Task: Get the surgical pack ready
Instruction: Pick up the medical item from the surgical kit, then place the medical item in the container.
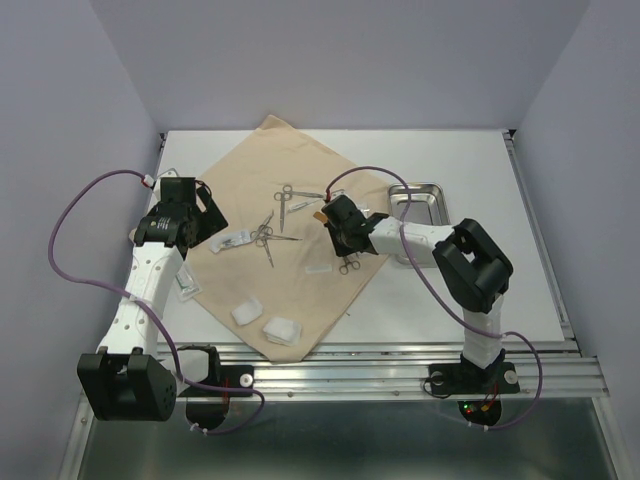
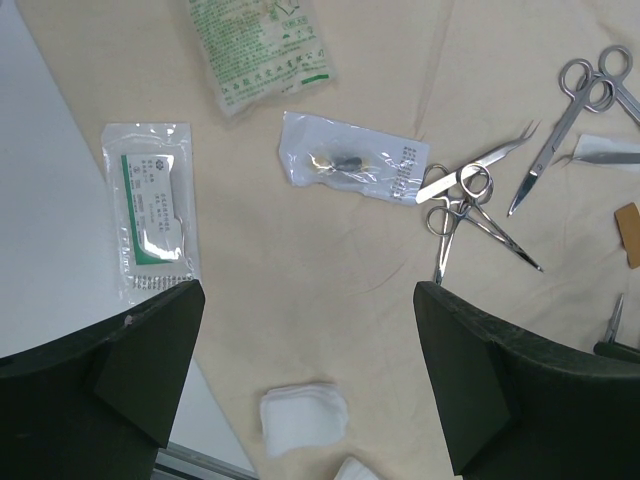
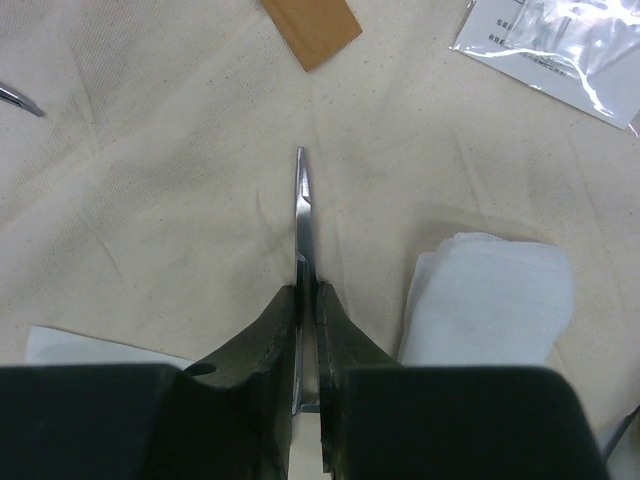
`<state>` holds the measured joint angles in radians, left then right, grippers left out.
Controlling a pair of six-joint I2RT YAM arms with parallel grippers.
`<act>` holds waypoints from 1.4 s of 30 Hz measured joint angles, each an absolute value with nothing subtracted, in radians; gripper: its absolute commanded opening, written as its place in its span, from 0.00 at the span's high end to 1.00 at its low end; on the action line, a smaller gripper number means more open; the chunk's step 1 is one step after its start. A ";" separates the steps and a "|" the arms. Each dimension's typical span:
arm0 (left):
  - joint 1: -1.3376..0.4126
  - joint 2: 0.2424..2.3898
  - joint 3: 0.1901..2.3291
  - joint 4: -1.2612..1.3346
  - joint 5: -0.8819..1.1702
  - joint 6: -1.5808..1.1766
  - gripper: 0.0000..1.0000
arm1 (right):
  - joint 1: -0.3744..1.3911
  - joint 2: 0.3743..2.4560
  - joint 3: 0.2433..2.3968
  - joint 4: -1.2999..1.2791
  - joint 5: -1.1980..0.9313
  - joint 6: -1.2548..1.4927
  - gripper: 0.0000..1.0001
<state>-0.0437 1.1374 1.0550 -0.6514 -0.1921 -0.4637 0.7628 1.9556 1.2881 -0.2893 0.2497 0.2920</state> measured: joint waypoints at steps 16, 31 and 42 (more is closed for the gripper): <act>-0.044 1.137 1.055 -0.651 -0.192 -0.461 0.01 | 0.768 1.813 1.328 -0.339 0.319 0.303 0.93; -0.044 1.137 1.055 -0.651 -0.192 -0.455 0.01 | 0.468 1.552 1.256 -0.386 0.415 0.231 0.92; -0.044 1.139 1.055 -0.650 -0.188 -0.455 0.01 | 0.272 1.536 1.085 -0.334 0.384 0.153 0.92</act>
